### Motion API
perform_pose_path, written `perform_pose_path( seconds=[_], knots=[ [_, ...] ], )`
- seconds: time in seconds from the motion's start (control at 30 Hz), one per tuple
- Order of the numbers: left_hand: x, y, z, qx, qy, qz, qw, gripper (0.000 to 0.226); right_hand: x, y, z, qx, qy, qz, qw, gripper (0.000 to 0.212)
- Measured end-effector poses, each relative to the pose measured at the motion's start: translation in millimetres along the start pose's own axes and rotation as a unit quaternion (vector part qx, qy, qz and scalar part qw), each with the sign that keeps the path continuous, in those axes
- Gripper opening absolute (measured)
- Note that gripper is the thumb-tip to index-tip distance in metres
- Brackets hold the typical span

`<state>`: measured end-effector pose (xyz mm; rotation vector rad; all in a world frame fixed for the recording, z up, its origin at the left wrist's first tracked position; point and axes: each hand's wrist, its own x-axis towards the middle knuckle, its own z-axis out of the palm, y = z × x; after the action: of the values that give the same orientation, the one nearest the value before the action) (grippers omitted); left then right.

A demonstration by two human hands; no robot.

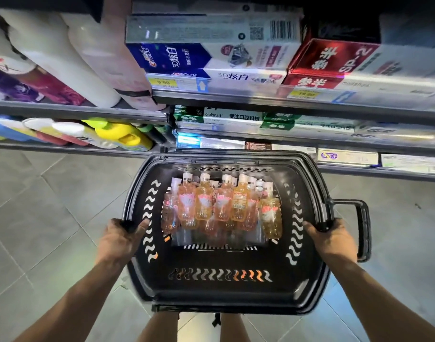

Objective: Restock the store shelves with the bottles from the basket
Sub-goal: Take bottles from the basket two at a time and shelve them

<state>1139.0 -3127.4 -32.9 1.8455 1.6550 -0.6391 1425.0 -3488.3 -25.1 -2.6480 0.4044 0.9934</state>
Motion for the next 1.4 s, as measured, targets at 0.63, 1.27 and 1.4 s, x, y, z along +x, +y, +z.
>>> perform_pose_path(
  seconds=[0.63, 1.27, 1.4],
  knots=[
    [16.2, 81.2, 85.4, 0.179, 0.019, 0.157, 0.971, 0.128, -35.6, -89.6, 149.4, -0.062, -0.139, -0.015, 0.988, 0.141],
    [62.5, 89.7, 128.7, -0.221, -0.049, -0.076, 0.971, 0.055, 18.8, -86.0, 190.3, 0.028, -0.169, 0.006, 0.985, 0.141],
    [28.5, 93.7, 102.6, -0.372, -0.139, -0.081, 0.914, 0.079, -23.3, -99.0, 148.9, 0.085, -0.253, 0.034, 0.963, 0.057]
  ],
)
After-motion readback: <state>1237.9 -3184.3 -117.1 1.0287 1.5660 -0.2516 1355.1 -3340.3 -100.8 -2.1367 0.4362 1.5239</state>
